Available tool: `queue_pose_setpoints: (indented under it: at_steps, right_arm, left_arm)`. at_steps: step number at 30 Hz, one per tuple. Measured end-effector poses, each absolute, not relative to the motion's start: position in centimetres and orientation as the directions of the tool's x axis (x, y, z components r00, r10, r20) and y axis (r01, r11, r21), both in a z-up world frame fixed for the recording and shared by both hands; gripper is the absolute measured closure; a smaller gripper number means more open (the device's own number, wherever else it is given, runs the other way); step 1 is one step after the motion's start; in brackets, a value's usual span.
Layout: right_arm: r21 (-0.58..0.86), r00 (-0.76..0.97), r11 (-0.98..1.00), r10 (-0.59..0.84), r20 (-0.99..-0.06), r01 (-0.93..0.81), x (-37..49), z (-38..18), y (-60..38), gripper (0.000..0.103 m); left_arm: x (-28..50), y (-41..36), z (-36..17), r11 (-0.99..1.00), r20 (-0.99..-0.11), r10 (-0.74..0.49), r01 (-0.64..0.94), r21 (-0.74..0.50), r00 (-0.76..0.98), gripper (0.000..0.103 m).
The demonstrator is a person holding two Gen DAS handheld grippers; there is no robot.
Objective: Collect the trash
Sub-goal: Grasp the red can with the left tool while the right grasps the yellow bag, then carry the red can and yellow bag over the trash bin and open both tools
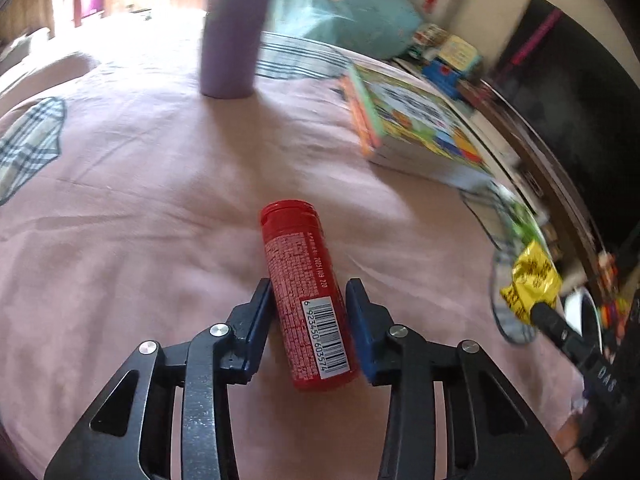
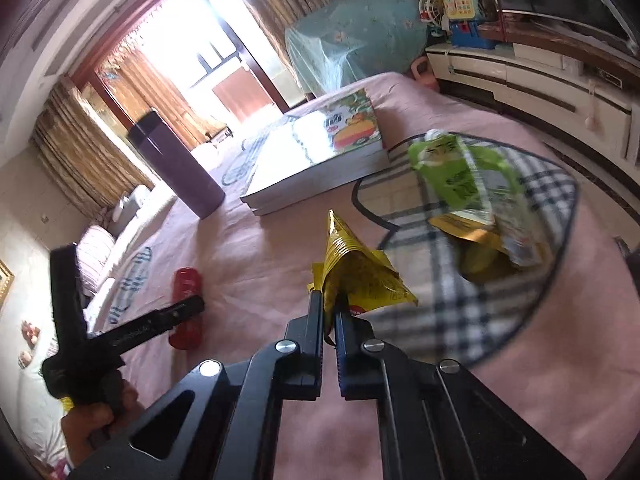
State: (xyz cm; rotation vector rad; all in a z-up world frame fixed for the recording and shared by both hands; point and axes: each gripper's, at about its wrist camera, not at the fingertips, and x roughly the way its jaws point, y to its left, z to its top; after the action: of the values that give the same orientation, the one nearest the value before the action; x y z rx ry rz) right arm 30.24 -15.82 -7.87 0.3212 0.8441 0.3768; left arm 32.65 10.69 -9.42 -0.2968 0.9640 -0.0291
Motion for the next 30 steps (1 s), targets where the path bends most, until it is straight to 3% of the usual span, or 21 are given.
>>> queue_pose_setpoints:
  at_steps: [9, 19, 30]
  right_arm:
    - [0.421, 0.611, 0.885, 0.447, -0.653, -0.198, 24.1, -6.6, -19.9, 0.098]
    - [0.417, 0.609, 0.898, 0.411, -0.678, -0.142, 19.9, -7.5, -23.1, 0.098]
    - [0.387, 0.650, 0.913, 0.371, -0.663, -0.127, 17.2, -6.5, -25.2, 0.098]
  left_arm:
    - [27.5, 4.7, -8.3, 0.941, -0.794, -0.337, 0.144, -0.307, 0.507, 0.072]
    - [25.4, 1.0, -9.4, 0.977, -0.816, -0.211, 0.143, -0.158, 0.538, 0.072]
    - [23.2, -1.4, -8.2, 0.959, -0.780, -0.281, 0.186, -0.212, 0.559, 0.073]
